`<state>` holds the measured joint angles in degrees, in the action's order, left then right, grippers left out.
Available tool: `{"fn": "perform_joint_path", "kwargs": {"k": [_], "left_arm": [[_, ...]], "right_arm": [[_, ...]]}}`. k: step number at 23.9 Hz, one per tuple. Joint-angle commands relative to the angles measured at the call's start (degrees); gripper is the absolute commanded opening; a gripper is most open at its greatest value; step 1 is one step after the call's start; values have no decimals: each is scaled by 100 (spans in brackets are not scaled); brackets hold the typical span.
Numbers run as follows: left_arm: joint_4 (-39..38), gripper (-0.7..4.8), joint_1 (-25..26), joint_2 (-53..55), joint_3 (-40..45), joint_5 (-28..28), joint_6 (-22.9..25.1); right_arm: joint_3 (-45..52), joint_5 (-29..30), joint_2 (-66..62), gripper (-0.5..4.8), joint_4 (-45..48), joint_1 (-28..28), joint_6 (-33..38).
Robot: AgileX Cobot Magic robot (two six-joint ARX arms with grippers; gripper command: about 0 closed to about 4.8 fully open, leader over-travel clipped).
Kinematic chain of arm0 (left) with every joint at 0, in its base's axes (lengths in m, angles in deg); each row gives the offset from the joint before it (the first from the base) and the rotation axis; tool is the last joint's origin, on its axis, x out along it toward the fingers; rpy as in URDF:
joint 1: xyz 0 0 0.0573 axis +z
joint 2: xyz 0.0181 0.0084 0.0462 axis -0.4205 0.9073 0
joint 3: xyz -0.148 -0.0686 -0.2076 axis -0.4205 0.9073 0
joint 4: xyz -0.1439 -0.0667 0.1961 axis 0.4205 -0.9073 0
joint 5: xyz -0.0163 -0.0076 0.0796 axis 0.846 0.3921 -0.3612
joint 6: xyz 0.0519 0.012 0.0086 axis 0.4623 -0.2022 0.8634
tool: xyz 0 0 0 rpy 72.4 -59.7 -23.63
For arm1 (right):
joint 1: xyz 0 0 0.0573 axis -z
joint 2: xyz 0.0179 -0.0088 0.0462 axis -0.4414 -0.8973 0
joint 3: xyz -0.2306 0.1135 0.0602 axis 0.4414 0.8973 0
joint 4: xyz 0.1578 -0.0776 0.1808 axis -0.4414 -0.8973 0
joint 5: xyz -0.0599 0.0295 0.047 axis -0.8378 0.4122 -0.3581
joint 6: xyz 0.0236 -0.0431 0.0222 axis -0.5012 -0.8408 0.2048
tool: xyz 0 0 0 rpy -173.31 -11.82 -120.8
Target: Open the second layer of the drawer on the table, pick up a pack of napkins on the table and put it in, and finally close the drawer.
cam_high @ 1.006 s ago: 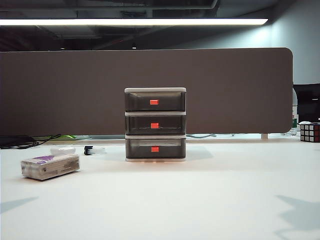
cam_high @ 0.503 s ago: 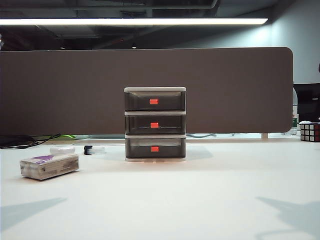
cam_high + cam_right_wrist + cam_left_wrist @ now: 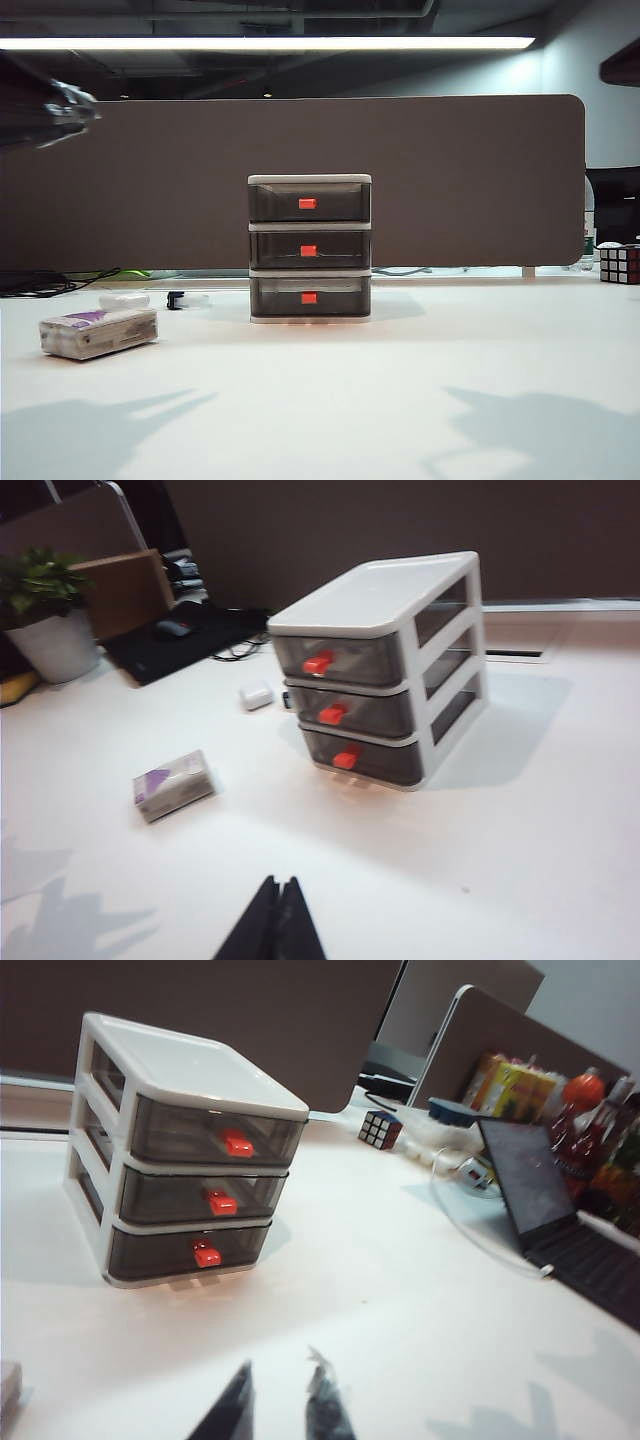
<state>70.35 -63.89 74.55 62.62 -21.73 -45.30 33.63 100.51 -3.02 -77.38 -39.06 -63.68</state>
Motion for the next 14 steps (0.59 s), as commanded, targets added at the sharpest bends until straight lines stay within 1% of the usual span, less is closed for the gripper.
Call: {"fn": "perform_joint_path", "kwargs": {"k": [1,2,3,5,6,7,8,9,10,14], "left_arm": [[551,68,-94,1226,-391,-192,603],[848,72,-87,1790,-553,-197,697],[1084,92,-87,2149,-640,-201,754],[1467,95,-87,2743,-769,-267,920],[1641,111,-85,3093,-841,-391,1040],[1755,138,-87,3375,-907,-476,1097],[2055,175,-85,4015,-1064,-470,1123],[2194,184,-85,4310,-1143,-417,1121],[2476,184,-85,4876,-1298,-389,1117],[2728,183,-85,5576,-1554,-387,1117]], "right_arm": [[-415,-52,-903,-5,573,-70,-101],[-603,-50,-1362,-5,734,-81,-101],[-726,-52,-1637,-5,820,-98,-116],[-918,-11,-2090,-5,1032,-107,-116],[-999,44,-2277,-5,1119,-122,-114],[-1080,81,-2479,-5,1220,-133,-114],[-1257,136,-2885,-5,1384,-166,-111],[-1342,133,-3069,-5,1421,-166,-114],[-1519,142,-3403,-5,1432,-160,-116],[-1777,396,-3954,-5,1580,-149,-114]]}}
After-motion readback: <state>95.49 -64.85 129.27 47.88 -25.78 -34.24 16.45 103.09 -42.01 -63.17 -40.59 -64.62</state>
